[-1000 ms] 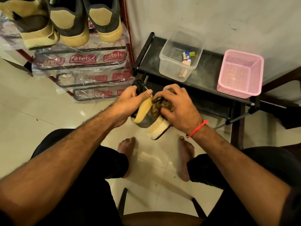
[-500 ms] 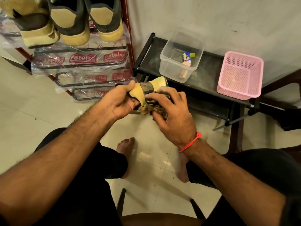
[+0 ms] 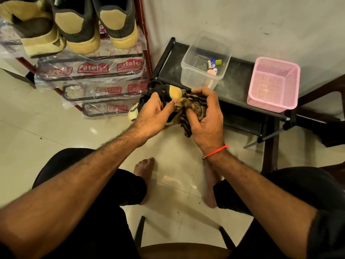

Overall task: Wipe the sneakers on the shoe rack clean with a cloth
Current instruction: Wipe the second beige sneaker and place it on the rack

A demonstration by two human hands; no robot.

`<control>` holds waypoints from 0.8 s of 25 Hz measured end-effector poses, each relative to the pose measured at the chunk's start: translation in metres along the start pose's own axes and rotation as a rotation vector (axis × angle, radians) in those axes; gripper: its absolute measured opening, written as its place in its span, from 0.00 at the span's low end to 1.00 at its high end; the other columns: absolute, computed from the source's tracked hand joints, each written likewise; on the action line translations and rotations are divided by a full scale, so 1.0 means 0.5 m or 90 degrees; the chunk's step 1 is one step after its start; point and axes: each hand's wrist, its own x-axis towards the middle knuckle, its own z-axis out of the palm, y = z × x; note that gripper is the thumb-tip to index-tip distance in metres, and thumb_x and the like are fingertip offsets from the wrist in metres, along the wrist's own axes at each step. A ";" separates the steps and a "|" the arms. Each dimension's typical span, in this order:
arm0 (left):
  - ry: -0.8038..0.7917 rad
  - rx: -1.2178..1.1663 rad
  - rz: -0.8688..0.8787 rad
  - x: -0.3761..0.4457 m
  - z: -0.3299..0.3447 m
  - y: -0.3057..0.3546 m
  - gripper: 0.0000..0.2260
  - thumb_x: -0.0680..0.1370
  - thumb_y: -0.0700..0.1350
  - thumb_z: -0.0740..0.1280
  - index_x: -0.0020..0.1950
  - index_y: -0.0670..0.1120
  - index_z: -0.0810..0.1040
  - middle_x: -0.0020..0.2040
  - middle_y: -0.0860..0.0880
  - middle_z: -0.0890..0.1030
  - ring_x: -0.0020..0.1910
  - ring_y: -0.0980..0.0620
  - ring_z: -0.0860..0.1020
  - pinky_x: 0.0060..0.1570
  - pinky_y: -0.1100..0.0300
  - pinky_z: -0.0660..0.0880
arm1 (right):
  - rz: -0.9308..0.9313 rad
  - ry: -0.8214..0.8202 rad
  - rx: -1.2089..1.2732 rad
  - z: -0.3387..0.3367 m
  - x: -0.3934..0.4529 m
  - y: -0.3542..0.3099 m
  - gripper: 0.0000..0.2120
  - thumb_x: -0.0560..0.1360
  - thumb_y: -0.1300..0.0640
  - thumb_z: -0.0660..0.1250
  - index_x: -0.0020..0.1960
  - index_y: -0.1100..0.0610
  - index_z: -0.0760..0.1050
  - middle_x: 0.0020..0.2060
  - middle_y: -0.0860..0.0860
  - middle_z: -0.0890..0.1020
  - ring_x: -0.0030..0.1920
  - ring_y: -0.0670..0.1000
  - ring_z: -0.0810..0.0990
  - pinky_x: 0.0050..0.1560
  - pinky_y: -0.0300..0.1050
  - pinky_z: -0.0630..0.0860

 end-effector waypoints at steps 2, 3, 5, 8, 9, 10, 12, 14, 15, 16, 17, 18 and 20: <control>0.015 -0.161 -0.013 -0.005 0.016 0.012 0.19 0.80 0.57 0.68 0.59 0.42 0.75 0.51 0.41 0.82 0.49 0.42 0.81 0.47 0.48 0.82 | -0.079 0.027 -0.129 -0.006 0.010 -0.001 0.18 0.73 0.64 0.67 0.62 0.58 0.75 0.59 0.53 0.78 0.58 0.56 0.76 0.58 0.42 0.74; 0.034 -0.261 -0.037 -0.005 0.020 0.019 0.14 0.81 0.53 0.68 0.57 0.43 0.76 0.49 0.42 0.84 0.46 0.46 0.83 0.42 0.55 0.82 | -0.130 0.023 -0.200 -0.005 0.011 0.001 0.17 0.73 0.62 0.66 0.62 0.57 0.75 0.59 0.54 0.77 0.57 0.58 0.75 0.55 0.40 0.72; 0.092 -0.392 -0.134 0.003 0.018 0.028 0.07 0.82 0.47 0.67 0.48 0.45 0.76 0.39 0.48 0.83 0.36 0.54 0.81 0.32 0.64 0.77 | -0.192 -0.015 -0.279 0.006 -0.008 0.008 0.16 0.74 0.59 0.64 0.62 0.55 0.75 0.61 0.56 0.77 0.53 0.59 0.75 0.49 0.43 0.72; 0.151 -0.502 -0.259 0.025 -0.003 0.010 0.08 0.81 0.47 0.69 0.51 0.44 0.73 0.40 0.48 0.80 0.34 0.54 0.79 0.27 0.63 0.76 | -0.214 -0.098 -0.309 0.030 -0.049 0.026 0.14 0.75 0.53 0.63 0.61 0.50 0.70 0.61 0.57 0.75 0.53 0.59 0.75 0.36 0.50 0.80; 0.149 -0.526 -0.277 0.028 -0.010 0.006 0.12 0.81 0.48 0.69 0.57 0.42 0.74 0.41 0.48 0.80 0.33 0.54 0.79 0.25 0.63 0.75 | -0.224 -0.126 -0.318 0.036 -0.059 0.031 0.14 0.75 0.52 0.63 0.60 0.50 0.69 0.61 0.58 0.75 0.54 0.59 0.76 0.34 0.50 0.81; 0.145 -0.548 -0.294 0.030 -0.018 0.000 0.16 0.81 0.48 0.69 0.64 0.41 0.74 0.40 0.48 0.80 0.31 0.55 0.79 0.23 0.64 0.73 | -0.229 -0.153 -0.321 0.039 -0.066 0.036 0.15 0.74 0.51 0.64 0.60 0.50 0.68 0.60 0.58 0.75 0.55 0.60 0.77 0.34 0.51 0.82; 0.119 -0.604 -0.312 0.036 -0.026 -0.010 0.16 0.81 0.48 0.68 0.66 0.42 0.74 0.37 0.50 0.80 0.30 0.56 0.79 0.23 0.65 0.73 | -0.205 -0.186 -0.314 0.036 -0.064 0.033 0.17 0.73 0.51 0.65 0.60 0.50 0.69 0.60 0.57 0.74 0.57 0.58 0.76 0.35 0.51 0.82; 0.075 -0.611 -0.324 0.035 -0.020 -0.008 0.14 0.82 0.47 0.67 0.67 0.43 0.74 0.37 0.49 0.80 0.30 0.56 0.80 0.25 0.64 0.76 | -0.156 -0.138 -0.286 0.023 -0.037 0.031 0.17 0.73 0.52 0.65 0.61 0.50 0.72 0.60 0.55 0.75 0.56 0.56 0.75 0.43 0.52 0.81; 0.049 -0.605 -0.320 0.030 -0.016 -0.005 0.13 0.83 0.46 0.66 0.66 0.43 0.75 0.37 0.49 0.81 0.30 0.56 0.81 0.26 0.64 0.77 | -0.130 -0.101 -0.240 0.015 -0.016 0.033 0.17 0.73 0.54 0.64 0.61 0.51 0.75 0.59 0.54 0.75 0.56 0.56 0.74 0.48 0.53 0.79; 0.028 -0.609 -0.315 0.024 -0.015 0.003 0.11 0.83 0.46 0.66 0.63 0.43 0.77 0.37 0.49 0.82 0.31 0.55 0.82 0.28 0.63 0.79 | -0.091 -0.076 -0.154 0.007 0.006 0.037 0.16 0.73 0.56 0.65 0.61 0.52 0.76 0.58 0.53 0.76 0.56 0.56 0.75 0.54 0.54 0.77; 0.003 -0.624 -0.305 0.021 -0.014 0.013 0.09 0.83 0.45 0.65 0.60 0.42 0.78 0.39 0.47 0.84 0.33 0.55 0.83 0.31 0.62 0.81 | -0.036 -0.064 -0.034 -0.005 0.027 0.043 0.15 0.74 0.58 0.66 0.60 0.54 0.77 0.57 0.54 0.78 0.57 0.57 0.76 0.59 0.57 0.76; -0.023 -0.655 -0.292 0.015 -0.015 0.023 0.09 0.84 0.45 0.64 0.59 0.42 0.79 0.41 0.46 0.85 0.36 0.53 0.85 0.36 0.60 0.83 | 0.018 -0.064 0.097 -0.012 0.040 0.046 0.13 0.75 0.62 0.67 0.60 0.55 0.77 0.56 0.56 0.79 0.58 0.58 0.78 0.62 0.60 0.76; -0.086 -0.679 -0.256 0.008 -0.025 0.030 0.12 0.84 0.45 0.63 0.63 0.39 0.78 0.51 0.42 0.86 0.48 0.49 0.86 0.50 0.57 0.84 | 0.099 -0.035 0.275 -0.022 0.046 0.048 0.13 0.76 0.68 0.69 0.58 0.56 0.77 0.55 0.57 0.81 0.58 0.57 0.80 0.63 0.61 0.77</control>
